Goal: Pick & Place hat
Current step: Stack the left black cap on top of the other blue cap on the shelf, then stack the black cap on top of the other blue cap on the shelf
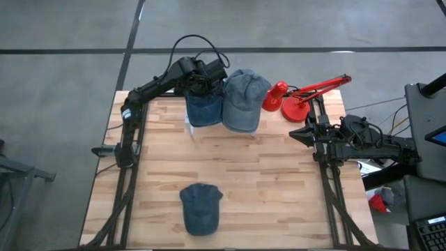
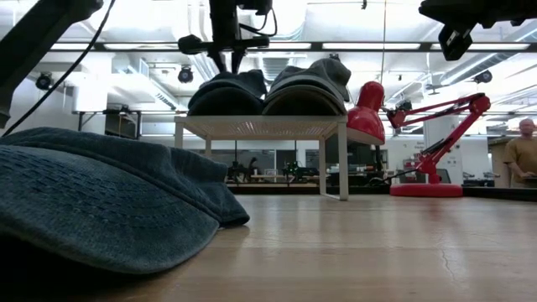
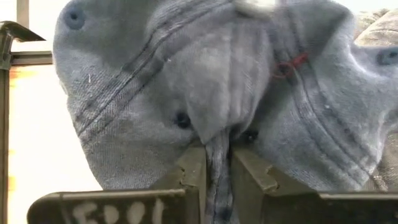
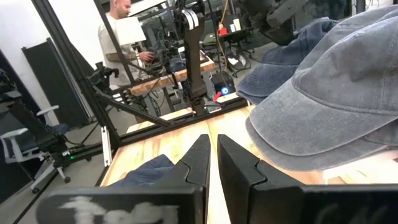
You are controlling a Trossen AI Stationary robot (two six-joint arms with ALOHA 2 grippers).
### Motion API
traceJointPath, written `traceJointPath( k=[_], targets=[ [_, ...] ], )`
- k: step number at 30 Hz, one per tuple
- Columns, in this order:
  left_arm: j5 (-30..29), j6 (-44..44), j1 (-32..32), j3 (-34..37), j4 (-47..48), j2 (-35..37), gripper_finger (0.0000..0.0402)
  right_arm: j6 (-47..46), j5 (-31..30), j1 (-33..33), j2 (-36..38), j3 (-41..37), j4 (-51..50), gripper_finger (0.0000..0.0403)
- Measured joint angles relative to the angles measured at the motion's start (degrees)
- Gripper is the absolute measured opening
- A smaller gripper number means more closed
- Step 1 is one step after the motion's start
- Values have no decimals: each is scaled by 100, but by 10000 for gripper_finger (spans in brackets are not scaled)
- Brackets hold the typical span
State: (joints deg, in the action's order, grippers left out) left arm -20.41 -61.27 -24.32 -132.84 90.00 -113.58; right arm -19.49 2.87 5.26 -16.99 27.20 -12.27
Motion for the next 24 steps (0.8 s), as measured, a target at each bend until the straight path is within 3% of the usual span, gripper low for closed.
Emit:
traceJointPath(
  k=[15,24],
  targets=[
    [-18,268,0,-21,8,26,170,-1,0,0,0,0,2,28],
    [42,384,2,-186,-39,234,183,-2,1,1,0,0,4,28]
  ],
)
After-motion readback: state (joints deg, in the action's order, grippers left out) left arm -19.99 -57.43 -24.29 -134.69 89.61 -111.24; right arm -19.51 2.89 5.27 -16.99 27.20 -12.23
